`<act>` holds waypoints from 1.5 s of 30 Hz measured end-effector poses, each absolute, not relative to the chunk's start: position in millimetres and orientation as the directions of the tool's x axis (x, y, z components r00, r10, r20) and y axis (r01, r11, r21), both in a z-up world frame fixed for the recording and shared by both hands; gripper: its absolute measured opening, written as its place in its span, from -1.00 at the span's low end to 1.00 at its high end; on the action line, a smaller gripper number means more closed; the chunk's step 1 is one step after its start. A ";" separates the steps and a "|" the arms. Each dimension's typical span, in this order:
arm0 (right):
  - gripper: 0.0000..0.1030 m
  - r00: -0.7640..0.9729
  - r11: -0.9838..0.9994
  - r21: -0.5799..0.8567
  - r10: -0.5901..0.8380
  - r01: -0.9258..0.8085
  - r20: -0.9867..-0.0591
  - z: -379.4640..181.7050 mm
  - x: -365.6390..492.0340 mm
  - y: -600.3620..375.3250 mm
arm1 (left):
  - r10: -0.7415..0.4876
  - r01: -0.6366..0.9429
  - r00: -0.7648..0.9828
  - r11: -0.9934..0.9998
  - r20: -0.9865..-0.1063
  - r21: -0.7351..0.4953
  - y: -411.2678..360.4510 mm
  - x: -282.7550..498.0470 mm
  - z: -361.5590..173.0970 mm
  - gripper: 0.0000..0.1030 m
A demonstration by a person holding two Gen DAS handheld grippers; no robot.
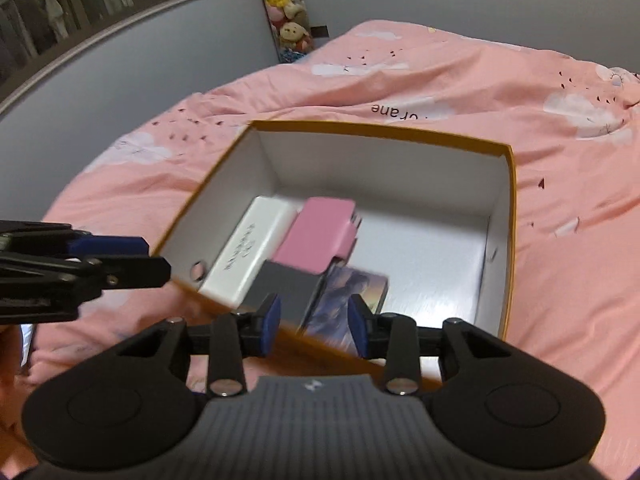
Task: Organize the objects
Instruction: 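Open both grippers and withdraw them from the box, then grasp the small pink backpack by its top with the right gripper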
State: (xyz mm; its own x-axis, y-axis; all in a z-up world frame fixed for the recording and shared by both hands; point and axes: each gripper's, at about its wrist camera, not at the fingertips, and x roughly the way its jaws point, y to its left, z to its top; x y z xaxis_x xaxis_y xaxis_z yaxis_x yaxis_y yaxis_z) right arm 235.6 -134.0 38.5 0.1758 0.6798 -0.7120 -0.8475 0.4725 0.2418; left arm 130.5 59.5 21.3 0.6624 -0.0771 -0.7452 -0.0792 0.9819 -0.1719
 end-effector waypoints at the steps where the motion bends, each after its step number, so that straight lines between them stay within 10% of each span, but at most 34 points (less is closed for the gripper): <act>1: -0.21 0.159 0.464 0.255 0.683 -0.848 -0.712 40.1 227.5 -141.1 | -0.081 -0.080 0.642 0.982 -0.763 -0.172 59.3 125.3 17.8 -0.03; 22: -0.03 -0.152 0.482 0.422 0.502 -0.768 -0.851 -36.8 123.2 -177.6 | -0.092 0.017 0.423 0.996 -0.902 -0.093 27.2 53.2 -47.5 0.15; 26: -0.50 -0.149 0.488 0.419 0.500 -0.765 -0.853 -41.1 120.9 -176.0 | -0.088 0.029 0.435 0.996 -0.896 -0.084 24.3 49.7 -48.2 0.15; 45: -0.55 0.074 0.478 0.360 0.676 -0.801 -0.733 11.0 148.7 -160.7 | -0.113 0.070 0.566 0.994 -0.817 -0.089 10.9 72.9 -30.4 0.13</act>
